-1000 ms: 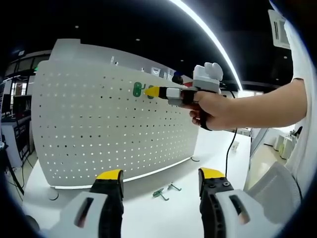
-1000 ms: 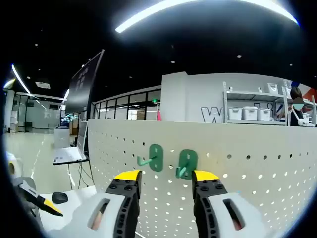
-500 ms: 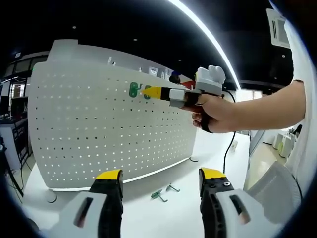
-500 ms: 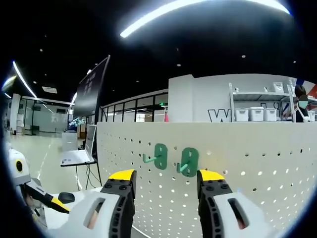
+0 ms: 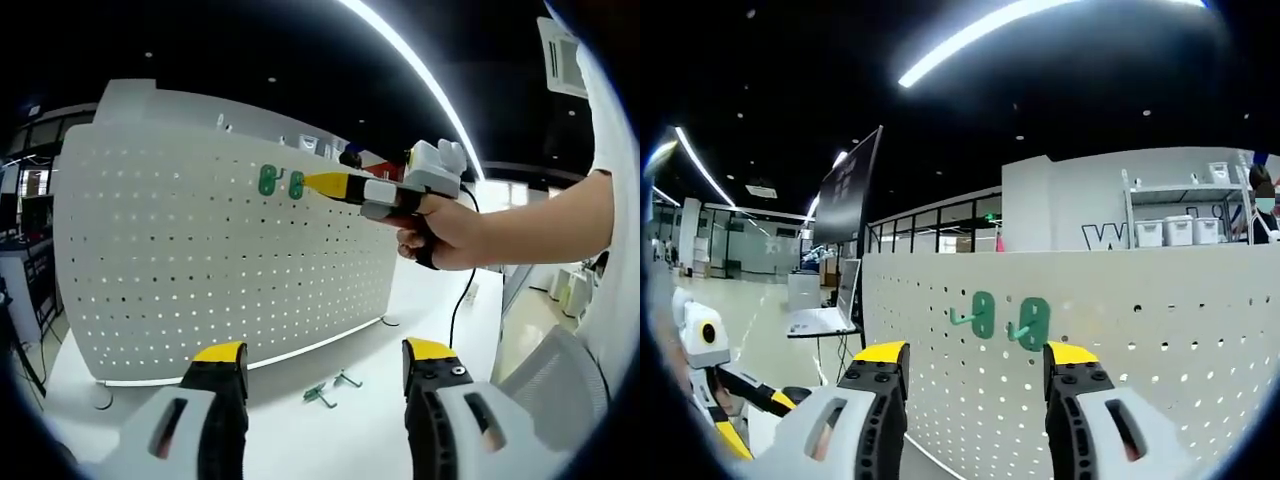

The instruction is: Insert the hook assembly into the mounting plate slot until the hook locks in place.

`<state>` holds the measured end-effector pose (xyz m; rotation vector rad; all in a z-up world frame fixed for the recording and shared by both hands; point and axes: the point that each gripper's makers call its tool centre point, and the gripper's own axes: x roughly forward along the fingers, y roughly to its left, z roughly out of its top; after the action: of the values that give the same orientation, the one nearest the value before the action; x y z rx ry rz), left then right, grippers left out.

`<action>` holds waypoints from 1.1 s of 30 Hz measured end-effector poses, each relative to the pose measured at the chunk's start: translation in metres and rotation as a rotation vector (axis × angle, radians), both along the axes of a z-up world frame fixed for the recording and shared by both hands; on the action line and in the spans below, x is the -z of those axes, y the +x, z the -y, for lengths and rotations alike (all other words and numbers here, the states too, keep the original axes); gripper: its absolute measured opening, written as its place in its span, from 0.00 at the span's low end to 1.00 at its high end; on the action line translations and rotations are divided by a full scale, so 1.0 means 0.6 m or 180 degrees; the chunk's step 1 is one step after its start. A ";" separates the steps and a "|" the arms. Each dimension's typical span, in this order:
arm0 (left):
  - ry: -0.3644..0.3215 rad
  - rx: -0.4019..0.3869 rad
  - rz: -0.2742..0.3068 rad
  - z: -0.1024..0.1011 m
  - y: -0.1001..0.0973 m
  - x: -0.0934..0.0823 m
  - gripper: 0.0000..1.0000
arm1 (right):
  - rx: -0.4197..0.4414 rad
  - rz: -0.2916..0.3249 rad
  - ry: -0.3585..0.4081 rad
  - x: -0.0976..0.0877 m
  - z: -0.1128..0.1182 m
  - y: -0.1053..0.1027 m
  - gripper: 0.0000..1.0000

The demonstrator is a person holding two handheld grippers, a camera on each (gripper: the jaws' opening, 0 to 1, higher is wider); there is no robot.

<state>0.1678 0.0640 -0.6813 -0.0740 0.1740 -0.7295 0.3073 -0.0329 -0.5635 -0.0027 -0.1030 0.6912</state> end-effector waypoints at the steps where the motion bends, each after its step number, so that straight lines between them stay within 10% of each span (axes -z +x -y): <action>1: -0.0004 0.0004 0.0000 0.001 0.000 0.000 0.64 | -0.0021 0.0002 -0.0020 0.003 0.002 -0.004 0.53; 33: -0.0001 0.0059 -0.0005 0.011 0.004 0.004 0.65 | -0.0096 -0.0371 -0.0203 0.111 0.083 -0.099 0.57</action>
<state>0.1702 0.0575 -0.6839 -0.0734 0.1762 -0.7479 0.2476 -0.0827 -0.6302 -0.0221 0.0308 0.7231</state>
